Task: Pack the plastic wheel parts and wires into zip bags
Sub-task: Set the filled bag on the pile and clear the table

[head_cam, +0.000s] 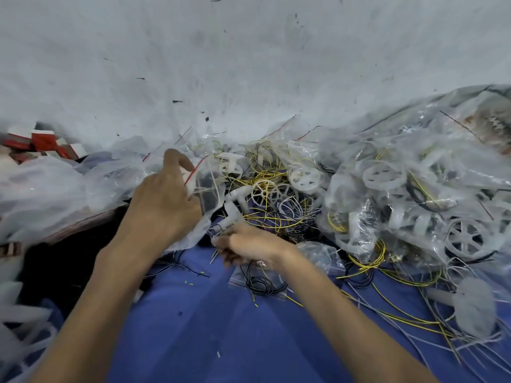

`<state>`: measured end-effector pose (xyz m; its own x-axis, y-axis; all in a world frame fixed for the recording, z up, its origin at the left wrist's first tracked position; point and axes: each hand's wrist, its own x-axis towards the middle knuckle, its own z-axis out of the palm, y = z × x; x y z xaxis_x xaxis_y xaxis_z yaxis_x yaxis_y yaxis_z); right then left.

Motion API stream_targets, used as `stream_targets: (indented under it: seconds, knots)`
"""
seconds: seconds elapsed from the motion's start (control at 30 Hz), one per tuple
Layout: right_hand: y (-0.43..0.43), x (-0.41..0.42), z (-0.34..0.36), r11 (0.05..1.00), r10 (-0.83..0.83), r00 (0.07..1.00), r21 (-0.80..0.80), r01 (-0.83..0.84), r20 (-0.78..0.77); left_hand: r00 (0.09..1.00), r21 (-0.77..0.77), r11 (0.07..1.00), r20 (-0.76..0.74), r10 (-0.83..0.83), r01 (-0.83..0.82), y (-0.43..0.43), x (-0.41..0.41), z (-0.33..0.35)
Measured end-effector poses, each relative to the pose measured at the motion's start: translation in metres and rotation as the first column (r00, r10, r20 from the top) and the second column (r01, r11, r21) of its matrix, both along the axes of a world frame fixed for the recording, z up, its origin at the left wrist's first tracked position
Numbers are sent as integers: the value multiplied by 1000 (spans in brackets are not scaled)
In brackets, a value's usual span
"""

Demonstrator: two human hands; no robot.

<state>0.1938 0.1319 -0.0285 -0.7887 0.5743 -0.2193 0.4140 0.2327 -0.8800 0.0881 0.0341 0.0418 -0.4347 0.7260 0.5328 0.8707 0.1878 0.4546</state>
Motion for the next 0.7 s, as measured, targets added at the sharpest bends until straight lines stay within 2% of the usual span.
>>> stream_targets:
  seconds: [0.03, 0.1, 0.13, 0.17, 0.27, 0.33, 0.47, 0.53, 0.6, 0.63, 0.7]
  knots:
    - [6, -4, 1, 980, -85, 996, 179, 87, -23, 999, -39, 999, -39, -2, 0, -2, 0, 1]
    - [23, -14, 2, 783, -271, 957, 555, 280, -100, 998, -118, 993, -60, -30, 23, -6, 0, 5]
    - [31, -19, 2, 700, -327, 938, 637, 323, -116, 996, -163, 986, -76, -47, 34, -7, 1, 6]
    - [40, -26, 1, 684, -351, 933, 657, 318, -86, 991, -219, 975, -115, -73, 46, -7, 1, 5]
    - [64, -39, -11, 802, -262, 956, 580, 142, 130, 965, -355, 932, -211, -157, 75, -6, 4, 0]
    - [73, -44, -23, 861, -206, 964, 499, 97, 167, 968, -374, 924, -190, -166, 86, -5, 4, -1]
    - [74, -48, -31, 779, -213, 966, 622, 78, 145, 972, -308, 934, -86, -218, 182, -4, 8, -5]
    - [75, -45, -33, 761, -205, 971, 644, 77, 126, 963, -278, 934, -83, -258, 226, -4, 9, -5]
    - [78, -38, -32, 793, -215, 977, 584, 174, 2, 958, -310, 932, -152, -244, 188, -2, 8, -5]
    - [78, -33, -28, 832, -258, 959, 477, 284, -121, 961, -324, 933, -169, -218, 155, 0, 6, -7]
    - [74, -20, -14, 867, -369, 858, 201, 457, -358, 977, -338, 935, -142, -160, 104, 2, 4, -11]
